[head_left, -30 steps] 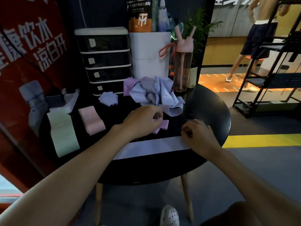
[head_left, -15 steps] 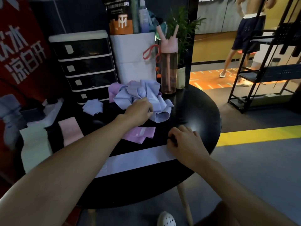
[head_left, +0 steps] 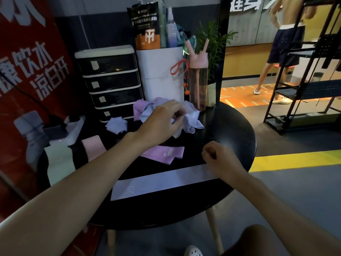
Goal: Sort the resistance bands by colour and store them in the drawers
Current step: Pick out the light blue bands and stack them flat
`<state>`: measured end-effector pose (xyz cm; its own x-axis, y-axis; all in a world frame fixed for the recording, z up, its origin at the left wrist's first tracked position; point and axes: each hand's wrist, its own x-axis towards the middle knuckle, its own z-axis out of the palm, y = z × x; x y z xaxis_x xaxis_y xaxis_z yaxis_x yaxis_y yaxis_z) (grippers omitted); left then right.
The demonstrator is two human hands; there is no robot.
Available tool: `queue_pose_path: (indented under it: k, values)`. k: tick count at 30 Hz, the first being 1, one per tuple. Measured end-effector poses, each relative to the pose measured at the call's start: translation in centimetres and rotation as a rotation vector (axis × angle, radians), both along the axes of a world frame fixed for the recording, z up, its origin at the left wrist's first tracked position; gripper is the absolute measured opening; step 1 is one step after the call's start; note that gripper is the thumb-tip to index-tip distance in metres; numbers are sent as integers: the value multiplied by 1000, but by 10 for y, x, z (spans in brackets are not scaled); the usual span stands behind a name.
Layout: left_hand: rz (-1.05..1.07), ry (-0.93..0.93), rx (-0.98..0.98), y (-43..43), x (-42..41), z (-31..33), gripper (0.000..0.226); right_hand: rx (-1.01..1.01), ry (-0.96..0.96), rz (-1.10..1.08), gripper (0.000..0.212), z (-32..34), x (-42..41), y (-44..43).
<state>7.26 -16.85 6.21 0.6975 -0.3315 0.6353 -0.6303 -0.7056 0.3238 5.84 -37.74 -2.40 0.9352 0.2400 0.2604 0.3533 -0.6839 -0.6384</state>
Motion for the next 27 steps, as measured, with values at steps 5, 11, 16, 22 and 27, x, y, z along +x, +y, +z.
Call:
queue_pose_path:
  k: [5,11,16,22,27]
  values:
    - [17,17,-160,5,-20,8,12,128,-23,-10,14,25,5,2]
    - [-32,-62,-296,14,-41,23,28,233,-28,134,25,50,10,20]
    - [-53,-172,-306,25,-49,38,34,229,9,249,49,63,12,37]
    - [-37,-143,-408,38,-58,51,42,248,92,341,44,58,7,53]
    - [-16,-11,-454,46,-66,49,42,309,151,364,51,58,5,67]
